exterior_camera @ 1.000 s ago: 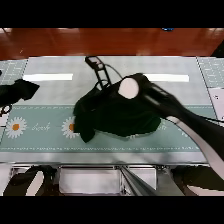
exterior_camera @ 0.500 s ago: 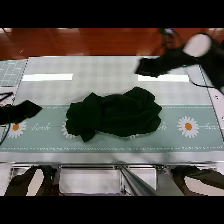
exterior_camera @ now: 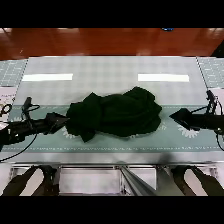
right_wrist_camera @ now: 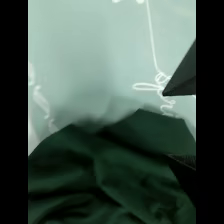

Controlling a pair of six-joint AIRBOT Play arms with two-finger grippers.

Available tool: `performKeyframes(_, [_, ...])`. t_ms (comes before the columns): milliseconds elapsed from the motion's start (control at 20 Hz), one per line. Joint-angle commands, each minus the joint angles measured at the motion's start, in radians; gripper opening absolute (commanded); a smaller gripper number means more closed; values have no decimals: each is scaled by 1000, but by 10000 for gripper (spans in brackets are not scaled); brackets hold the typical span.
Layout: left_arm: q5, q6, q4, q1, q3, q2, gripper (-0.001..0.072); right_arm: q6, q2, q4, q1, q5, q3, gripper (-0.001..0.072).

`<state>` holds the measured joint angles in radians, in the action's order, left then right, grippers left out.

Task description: Fold the shirts.

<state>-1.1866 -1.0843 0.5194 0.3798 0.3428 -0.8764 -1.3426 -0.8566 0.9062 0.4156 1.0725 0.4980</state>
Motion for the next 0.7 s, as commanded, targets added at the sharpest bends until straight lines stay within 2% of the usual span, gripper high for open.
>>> performKeyframes(0, [-16,70,-87,-67,-15,-119,505,47,27,-37,40,-11,-70,413])
performKeyframes(150, [73,70,-97,-129,-15,-156,505,47,27,-36,40,-7,-70,412])
performKeyframes(300, [177,122,-198,-168,-15,-159,503,47,26,-33,39,4,-70,412])
performKeyframes(450, [275,130,-262,-235,-15,-164,491,46,26,-28,35,9,-71,412])
performKeyframes(500, [284,134,-278,-256,-14,-172,456,46,26,-28,35,9,-71,412])
performKeyframes(550, [284,134,-282,-267,-9,-180,380,45,26,-24,35,9,-70,412])
performKeyframes(650, [254,134,-278,-267,21,-190,363,34,26,-2,35,9,-70,412])
